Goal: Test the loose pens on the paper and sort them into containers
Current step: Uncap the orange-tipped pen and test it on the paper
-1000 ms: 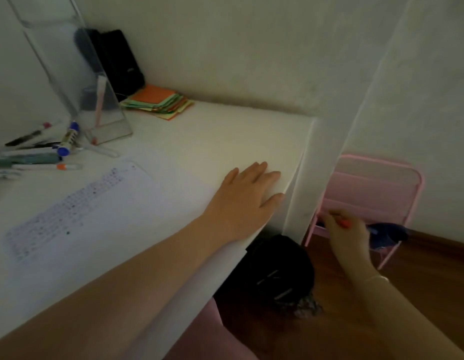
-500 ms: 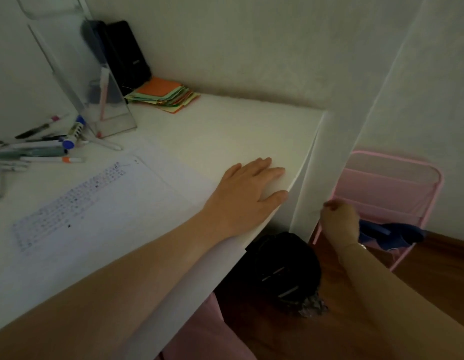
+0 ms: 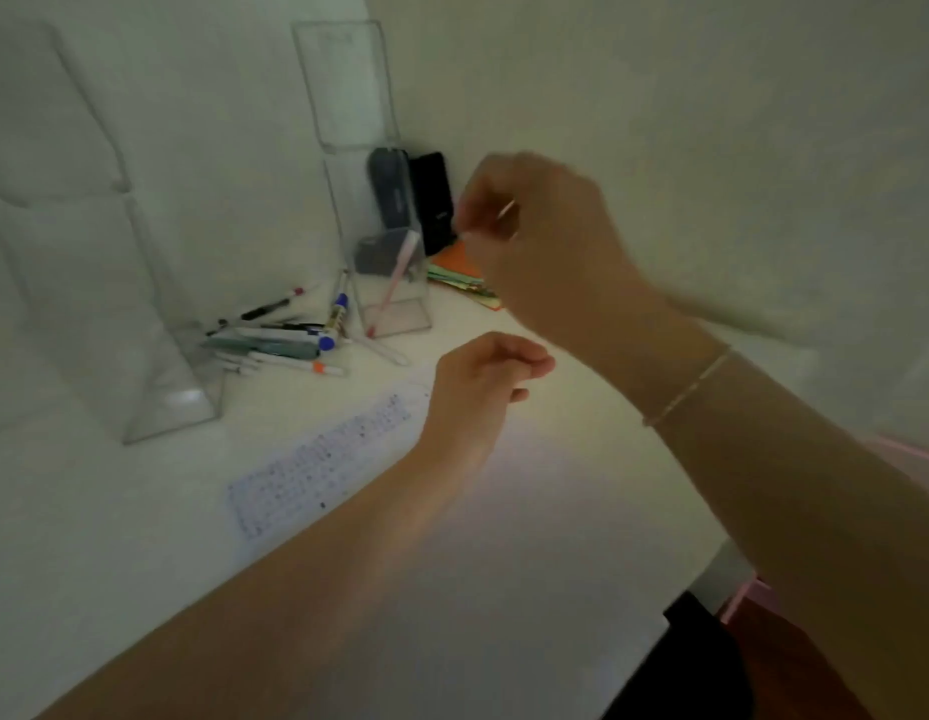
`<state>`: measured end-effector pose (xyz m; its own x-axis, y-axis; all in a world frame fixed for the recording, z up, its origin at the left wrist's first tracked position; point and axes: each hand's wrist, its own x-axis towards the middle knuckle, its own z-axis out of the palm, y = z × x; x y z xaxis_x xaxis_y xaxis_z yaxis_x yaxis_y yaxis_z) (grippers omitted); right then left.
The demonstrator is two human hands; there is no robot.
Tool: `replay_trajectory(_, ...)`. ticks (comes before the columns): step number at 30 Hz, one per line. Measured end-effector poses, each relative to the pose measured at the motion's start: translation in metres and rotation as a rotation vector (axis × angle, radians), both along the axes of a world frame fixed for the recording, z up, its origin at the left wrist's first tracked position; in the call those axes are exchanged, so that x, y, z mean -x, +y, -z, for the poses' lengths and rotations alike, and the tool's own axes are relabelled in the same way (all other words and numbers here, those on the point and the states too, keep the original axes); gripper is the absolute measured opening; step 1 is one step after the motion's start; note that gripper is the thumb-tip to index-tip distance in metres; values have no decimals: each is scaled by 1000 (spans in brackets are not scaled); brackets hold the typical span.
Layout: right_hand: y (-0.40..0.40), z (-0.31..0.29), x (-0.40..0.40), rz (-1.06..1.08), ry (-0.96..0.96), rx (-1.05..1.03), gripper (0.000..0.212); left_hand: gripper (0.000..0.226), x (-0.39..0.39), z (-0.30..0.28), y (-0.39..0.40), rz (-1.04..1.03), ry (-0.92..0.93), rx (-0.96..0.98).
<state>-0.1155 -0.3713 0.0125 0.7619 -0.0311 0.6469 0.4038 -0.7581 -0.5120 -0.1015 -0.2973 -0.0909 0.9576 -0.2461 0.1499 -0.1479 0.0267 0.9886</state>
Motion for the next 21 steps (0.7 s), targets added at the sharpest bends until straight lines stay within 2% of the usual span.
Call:
replay_trajectory(3, 56, 20, -41, -158, 250, 180, 26, 38, -12, 5, 63, -106, -306, -463)
replay_trajectory(5, 88, 41, -68, -194, 341, 295, 29, 29, -18, 17, 107, -170, -464, -744)
replay_trajectory(6, 102, 52, -80, -191, 375, 357, 29, 21, -21, 23, 128, -181, -500, -861)
replay_trajectory(8, 125, 70, -100, -177, 466, 436, 30, 23, -23, 37, 163, -198, -520, -1003)
replay_trajectory(12, 153, 99, -123, -76, 547, 636, 27, 27, -22, 56, 196, -220, -527, -1014)
replay_trajectory(17, 165, 122, -141, 36, 400, 820, 28, 27, -25, 59, 197, -216, -594, -990)
replay_trajectory(19, 166, 124, -145, 15, 411, 778, 27, 29, -27, 63, 199, -210, -621, -972)
replay_trajectory(21, 164, 117, -147, -19, 474, 584, 24, 31, -30, 68, 201, -219, -641, -975)
